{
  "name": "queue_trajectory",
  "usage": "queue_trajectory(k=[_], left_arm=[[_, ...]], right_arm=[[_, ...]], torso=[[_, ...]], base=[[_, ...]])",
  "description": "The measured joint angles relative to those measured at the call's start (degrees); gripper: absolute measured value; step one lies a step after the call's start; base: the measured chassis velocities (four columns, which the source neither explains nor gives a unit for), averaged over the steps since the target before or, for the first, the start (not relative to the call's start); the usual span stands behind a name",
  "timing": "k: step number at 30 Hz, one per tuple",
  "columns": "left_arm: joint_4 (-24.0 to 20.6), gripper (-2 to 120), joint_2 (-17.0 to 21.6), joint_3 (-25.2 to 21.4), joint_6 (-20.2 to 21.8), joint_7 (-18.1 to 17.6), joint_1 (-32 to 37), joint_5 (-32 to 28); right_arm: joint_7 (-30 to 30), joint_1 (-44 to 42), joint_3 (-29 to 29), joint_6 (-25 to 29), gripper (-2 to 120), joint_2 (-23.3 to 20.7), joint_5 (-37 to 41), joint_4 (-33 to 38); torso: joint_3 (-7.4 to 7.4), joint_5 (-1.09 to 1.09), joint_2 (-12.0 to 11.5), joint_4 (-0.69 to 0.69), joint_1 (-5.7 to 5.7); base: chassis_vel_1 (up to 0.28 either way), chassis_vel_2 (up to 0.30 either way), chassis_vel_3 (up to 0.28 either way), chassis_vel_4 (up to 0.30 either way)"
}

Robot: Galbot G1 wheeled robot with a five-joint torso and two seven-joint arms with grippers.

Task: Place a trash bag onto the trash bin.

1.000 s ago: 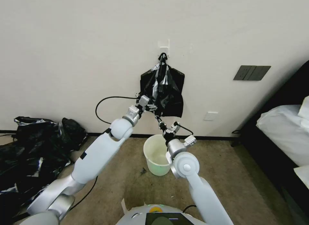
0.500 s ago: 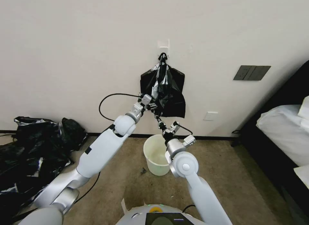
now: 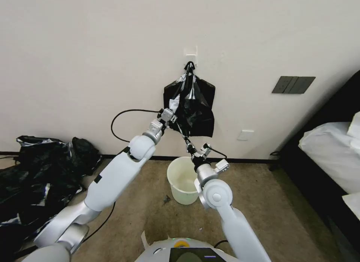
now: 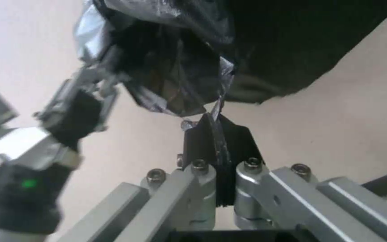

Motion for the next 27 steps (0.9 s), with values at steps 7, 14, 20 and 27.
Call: queue_trajectory(k=[7,14,20,27], left_arm=[[-4.17,0,1.01,-1.76,0.07,-1.21,1.82,-2.85],[-4.46,0,0.85,-2.85,-0.08,-3.26,2.61,-5.22],[-4.53,0,0.58,-3.06,-0.79,-4.38,3.11,-6.01],[-5.08,0,0.95,-2.94,-0.96,-4.46,3.09,-6.39]], right_arm=[[-1.55,-1.09,0.95,-0.61,0,-0.56,-3.58,0.29],[-5.47,-3.25,0.04,-1.15,22,-2.23,-14.63,3.01],[-7.20,-4.01,0.60,-2.28,45,-5.16,-25.70,6.24],[-6.56,3.11,0.32,-6.75,69,-6.91,-37.55,3.13]], torso=[[0.00,0.01,0.00,0.00,0.00],[0.00,0.00,0.00,0.00,0.00],[0.00,0.00,0.00,-0.02,0.00],[0.00,0.00,0.00,0.00,0.00]], base=[[0.000,0.000,0.000,0.000],[0.000,0.000,0.000,0.000],[0.000,0.000,0.000,0.000],[0.000,0.000,0.000,0.000]])
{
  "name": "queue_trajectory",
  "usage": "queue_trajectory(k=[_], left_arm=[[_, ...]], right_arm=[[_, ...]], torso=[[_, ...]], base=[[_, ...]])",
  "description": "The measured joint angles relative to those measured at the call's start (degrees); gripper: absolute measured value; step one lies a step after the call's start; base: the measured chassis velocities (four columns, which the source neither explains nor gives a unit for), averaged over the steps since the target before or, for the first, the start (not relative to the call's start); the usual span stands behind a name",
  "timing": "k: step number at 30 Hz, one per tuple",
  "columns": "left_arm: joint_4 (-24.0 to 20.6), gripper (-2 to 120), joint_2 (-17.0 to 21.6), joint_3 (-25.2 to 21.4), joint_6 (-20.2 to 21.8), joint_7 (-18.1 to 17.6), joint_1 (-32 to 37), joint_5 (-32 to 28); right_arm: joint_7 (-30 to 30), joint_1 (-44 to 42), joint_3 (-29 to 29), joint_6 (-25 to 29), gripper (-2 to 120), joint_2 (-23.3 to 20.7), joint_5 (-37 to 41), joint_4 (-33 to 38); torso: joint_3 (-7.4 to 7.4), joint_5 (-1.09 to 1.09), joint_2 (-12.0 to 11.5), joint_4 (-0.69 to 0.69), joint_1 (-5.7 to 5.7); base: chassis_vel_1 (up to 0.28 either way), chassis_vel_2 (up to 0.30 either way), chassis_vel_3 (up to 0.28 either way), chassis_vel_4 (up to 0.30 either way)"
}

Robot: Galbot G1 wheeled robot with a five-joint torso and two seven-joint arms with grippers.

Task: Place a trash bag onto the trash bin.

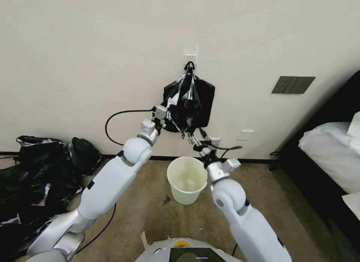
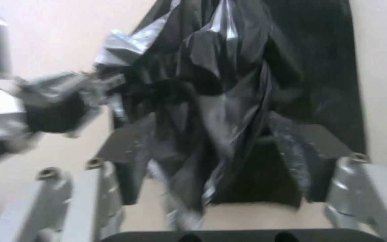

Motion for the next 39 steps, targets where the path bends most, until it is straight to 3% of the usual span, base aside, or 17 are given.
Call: queue_trajectory(k=[3,8,19,26,31,34,39], left_arm=[[-0.16,0,0.62,0.24,-0.03,0.01,0.00,-0.42],[-0.56,0,0.57,0.27,-0.06,0.07,0.13,-1.02],[-1.48,0,0.87,-0.05,-0.14,0.37,1.15,-1.43],[-1.97,0,1.13,-0.24,-0.18,0.52,2.22,-1.44],[-1.88,0,1.20,-0.26,-0.18,0.63,2.48,-1.40],[-1.73,0,1.25,-0.26,-0.18,0.74,2.65,-1.36],[-1.83,0,1.33,-0.24,-0.17,0.79,2.96,-1.33]], right_arm=[[0.82,5.27,-2.63,-4.46,84,0.26,-7.66,-3.01],[4.33,9.72,-6.04,-10.51,98,1.41,-9.07,-6.21],[6.46,14.18,-6.67,-12.50,99,4.16,-18.20,-12.76],[7.37,15.89,-6.62,-12.44,85,4.76,-18.25,-14.59],[7.61,16.68,-6.22,-12.05,68,4.81,-18.37,-14.61],[7.64,16.74,-5.86,-11.64,51,4.71,-18.44,-14.16],[7.63,16.71,-5.23,-10.81,36,4.64,-18.87,-14.44]], torso=[[0.00,0.00,0.00,0.01,0.00],[0.00,-0.01,0.00,0.01,0.00],[0.00,-0.01,0.00,0.00,0.00],[0.00,-0.01,0.00,0.00,0.00],[0.00,-0.01,0.00,0.00,0.00],[0.00,-0.01,0.00,0.00,0.00],[0.00,0.00,0.00,0.00,0.00]], base=[[0.000,0.000,0.000,0.000],[0.000,0.000,0.000,0.000],[0.000,0.000,0.000,0.000],[0.000,0.000,0.000,0.000],[0.000,0.000,0.000,0.000],[0.000,0.000,0.000,0.000],[0.000,0.000,0.000,0.000]])
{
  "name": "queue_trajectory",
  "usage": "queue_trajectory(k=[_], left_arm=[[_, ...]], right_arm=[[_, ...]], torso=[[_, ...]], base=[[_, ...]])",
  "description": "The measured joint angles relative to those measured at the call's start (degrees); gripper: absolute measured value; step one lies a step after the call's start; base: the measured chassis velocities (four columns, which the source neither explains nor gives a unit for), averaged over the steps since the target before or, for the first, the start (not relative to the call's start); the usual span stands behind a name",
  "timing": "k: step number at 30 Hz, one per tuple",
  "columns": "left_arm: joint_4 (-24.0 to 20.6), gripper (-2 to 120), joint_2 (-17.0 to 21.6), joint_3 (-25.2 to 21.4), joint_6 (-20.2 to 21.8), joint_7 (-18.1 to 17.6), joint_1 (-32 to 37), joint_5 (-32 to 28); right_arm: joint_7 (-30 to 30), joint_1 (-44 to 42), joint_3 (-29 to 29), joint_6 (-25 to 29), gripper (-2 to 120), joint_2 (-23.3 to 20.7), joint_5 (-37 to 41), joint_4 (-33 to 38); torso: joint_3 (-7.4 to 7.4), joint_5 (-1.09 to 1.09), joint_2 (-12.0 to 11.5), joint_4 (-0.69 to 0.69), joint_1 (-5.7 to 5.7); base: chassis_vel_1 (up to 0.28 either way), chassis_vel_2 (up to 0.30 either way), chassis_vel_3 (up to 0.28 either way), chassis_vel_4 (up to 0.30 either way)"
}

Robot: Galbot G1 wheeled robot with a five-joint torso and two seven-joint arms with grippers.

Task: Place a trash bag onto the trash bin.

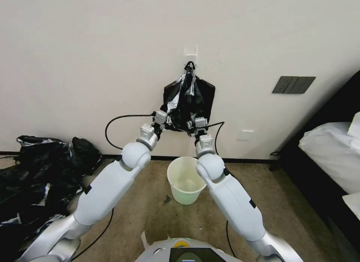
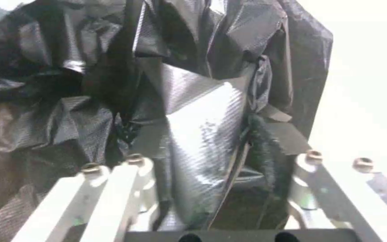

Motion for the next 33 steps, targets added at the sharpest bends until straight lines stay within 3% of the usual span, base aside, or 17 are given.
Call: queue_trajectory(k=[5,8,10,18,23,28,33], left_arm=[[-0.24,0,0.31,0.05,0.05,0.04,0.46,0.04],[-0.33,0,0.65,-0.22,0.07,0.05,0.80,0.03],[-0.35,0,0.77,-0.43,0.07,0.05,0.91,-0.06],[-0.33,0,0.80,-0.79,0.07,-0.31,1.73,-1.05],[-1.34,0,1.39,-1.47,-0.09,-0.37,5.76,-1.35],[-5.16,0,4.41,-3.58,-1.06,0.08,12.41,-1.71],[-9.16,0,6.08,-4.42,-1.73,-0.15,15.11,-2.90]], right_arm=[[-0.05,0.06,1.29,0.44,20,-0.03,0.09,0.07],[0.35,0.19,2.33,0.57,4,-0.50,3.32,1.01],[0.64,0.12,2.52,0.57,1,-0.81,4.88,1.38],[1.58,-2.61,3.74,0.56,0,-1.66,12.21,2.78],[1.69,-9.28,6.13,2.39,0,-2.48,16.75,5.43],[1.31,-18.65,9.15,5.39,0,-4.47,21.28,11.93],[2.37,-19.51,9.88,5.54,0,-7.36,27.02,17.32]], torso=[[0.00,0.00,0.00,0.00,0.00],[0.00,0.00,0.00,0.00,0.00],[0.00,0.00,0.00,0.00,0.00],[0.00,0.01,0.00,0.00,0.00],[0.00,0.01,0.00,-0.01,0.00],[-0.01,0.00,0.00,0.00,0.00],[-0.01,0.00,0.00,0.01,-0.01]], base=[[0.000,0.000,0.000,0.000],[0.000,0.000,0.000,0.000],[0.000,0.000,0.000,0.000],[0.000,0.000,0.000,0.000],[0.000,0.000,0.000,0.000],[0.000,0.000,0.000,0.000],[0.000,0.000,0.000,0.000]])
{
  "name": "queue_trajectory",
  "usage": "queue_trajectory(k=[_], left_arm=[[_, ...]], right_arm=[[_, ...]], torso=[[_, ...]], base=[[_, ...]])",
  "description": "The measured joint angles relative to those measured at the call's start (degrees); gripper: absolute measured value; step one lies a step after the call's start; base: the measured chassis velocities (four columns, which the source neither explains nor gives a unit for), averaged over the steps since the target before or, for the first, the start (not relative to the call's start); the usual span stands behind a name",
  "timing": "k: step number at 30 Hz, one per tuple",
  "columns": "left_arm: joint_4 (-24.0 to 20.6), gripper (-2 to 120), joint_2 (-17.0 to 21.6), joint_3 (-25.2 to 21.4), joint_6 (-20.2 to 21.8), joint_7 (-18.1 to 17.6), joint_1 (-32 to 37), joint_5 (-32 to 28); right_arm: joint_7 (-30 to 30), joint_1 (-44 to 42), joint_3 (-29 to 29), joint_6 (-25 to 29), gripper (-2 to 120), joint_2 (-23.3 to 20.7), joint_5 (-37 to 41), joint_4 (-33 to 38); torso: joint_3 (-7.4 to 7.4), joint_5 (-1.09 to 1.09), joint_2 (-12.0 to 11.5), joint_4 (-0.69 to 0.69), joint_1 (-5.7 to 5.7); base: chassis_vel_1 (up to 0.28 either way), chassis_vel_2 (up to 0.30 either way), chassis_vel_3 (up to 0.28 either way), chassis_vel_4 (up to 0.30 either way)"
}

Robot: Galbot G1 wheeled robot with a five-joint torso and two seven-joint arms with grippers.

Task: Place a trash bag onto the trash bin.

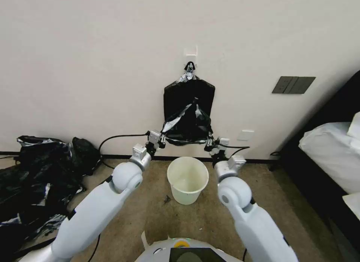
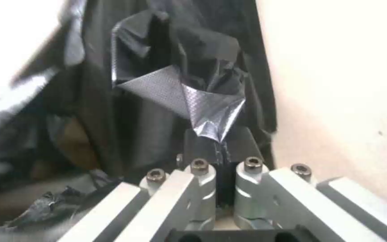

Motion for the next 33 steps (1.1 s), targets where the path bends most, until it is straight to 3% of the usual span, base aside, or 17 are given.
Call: queue_trajectory(k=[6,12,18,23,33], left_arm=[[-6.97,0,2.26,-0.02,0.92,-0.61,2.05,-5.69],[-8.52,0,2.27,1.33,1.47,-0.62,3.51,-8.33],[-5.65,0,1.14,2.51,0.50,-0.54,5.04,-8.29],[-0.48,0,-1.20,3.90,-2.79,-0.36,7.75,-4.01],[2.71,0,-3.77,3.61,-5.17,-0.26,12.38,-2.06]], right_arm=[[2.81,-0.73,0.66,-4.36,0,-6.57,10.11,7.02],[4.52,-1.67,1.27,-6.02,0,-10.31,14.30,9.75],[5.21,-3.93,2.59,-6.55,0,-11.42,16.34,9.57],[5.22,-5.46,0.98,-6.32,0,-9.20,15.63,6.54],[5.15,-7.27,-1.29,-4.84,0,-7.13,12.76,3.82]], torso=[[0.00,0.00,0.00,-0.01,0.00],[0.00,0.00,0.00,-0.01,0.00],[0.00,0.00,0.00,-0.01,0.00],[0.00,0.00,0.00,0.00,0.01],[0.00,0.00,0.00,0.00,0.00]], base=[[0.000,0.000,0.000,0.000],[0.000,0.000,0.000,0.000],[0.000,0.000,0.000,0.000],[0.000,0.000,0.000,0.000],[0.000,0.000,0.000,0.000]])
